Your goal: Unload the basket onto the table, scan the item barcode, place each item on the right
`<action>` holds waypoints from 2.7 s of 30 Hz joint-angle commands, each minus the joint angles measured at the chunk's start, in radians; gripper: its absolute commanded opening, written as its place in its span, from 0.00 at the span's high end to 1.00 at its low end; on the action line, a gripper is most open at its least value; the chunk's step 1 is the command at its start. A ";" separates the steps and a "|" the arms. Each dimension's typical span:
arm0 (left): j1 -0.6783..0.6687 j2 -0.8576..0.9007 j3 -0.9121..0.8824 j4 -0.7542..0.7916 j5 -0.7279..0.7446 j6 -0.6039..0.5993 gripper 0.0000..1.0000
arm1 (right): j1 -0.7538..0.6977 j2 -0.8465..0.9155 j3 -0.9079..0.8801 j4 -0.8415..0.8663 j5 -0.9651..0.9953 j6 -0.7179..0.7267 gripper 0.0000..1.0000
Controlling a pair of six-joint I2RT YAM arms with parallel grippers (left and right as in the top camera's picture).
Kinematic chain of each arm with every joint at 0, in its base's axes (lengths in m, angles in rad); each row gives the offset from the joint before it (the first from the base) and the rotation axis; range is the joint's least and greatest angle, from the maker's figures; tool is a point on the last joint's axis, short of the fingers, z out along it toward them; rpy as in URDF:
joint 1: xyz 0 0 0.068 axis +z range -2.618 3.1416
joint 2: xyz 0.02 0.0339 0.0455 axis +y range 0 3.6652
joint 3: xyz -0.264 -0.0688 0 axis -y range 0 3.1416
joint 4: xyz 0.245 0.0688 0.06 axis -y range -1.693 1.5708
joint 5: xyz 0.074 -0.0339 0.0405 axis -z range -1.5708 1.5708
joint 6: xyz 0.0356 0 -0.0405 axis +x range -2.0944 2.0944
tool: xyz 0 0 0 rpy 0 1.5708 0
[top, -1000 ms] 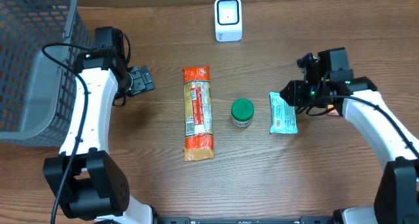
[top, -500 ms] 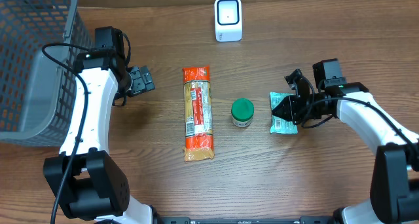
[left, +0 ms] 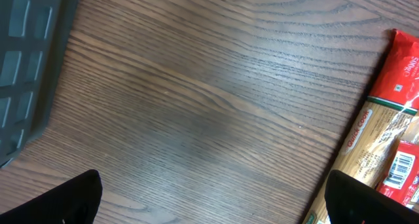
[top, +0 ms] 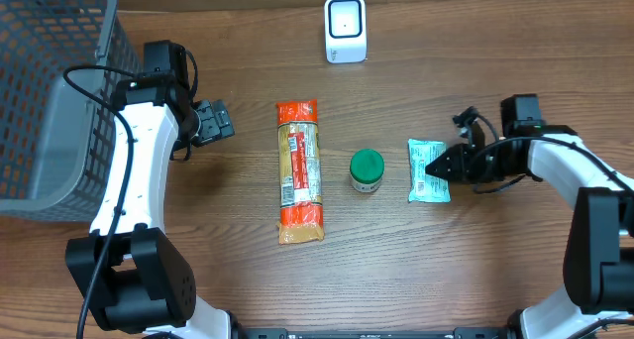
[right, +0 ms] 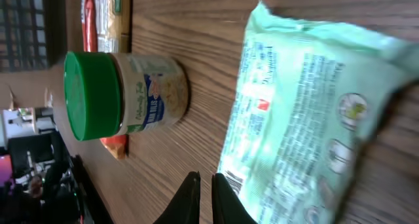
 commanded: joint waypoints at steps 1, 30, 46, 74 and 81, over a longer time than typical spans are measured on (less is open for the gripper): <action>0.002 -0.006 0.009 0.001 -0.009 0.023 0.00 | 0.003 0.001 -0.027 0.000 -0.052 -0.060 0.91; 0.002 -0.005 0.009 0.002 -0.009 0.023 0.00 | 0.005 0.087 -0.107 0.179 -0.114 -0.048 0.96; 0.002 -0.006 0.009 0.001 -0.009 0.023 0.00 | 0.005 0.195 -0.096 0.181 -0.012 0.080 0.96; 0.002 -0.006 0.009 0.001 -0.009 0.023 0.00 | 0.109 0.129 -0.052 0.152 0.035 0.027 0.96; 0.002 -0.006 0.009 0.002 -0.009 0.023 0.00 | 0.109 0.130 -0.097 0.203 0.051 0.051 0.96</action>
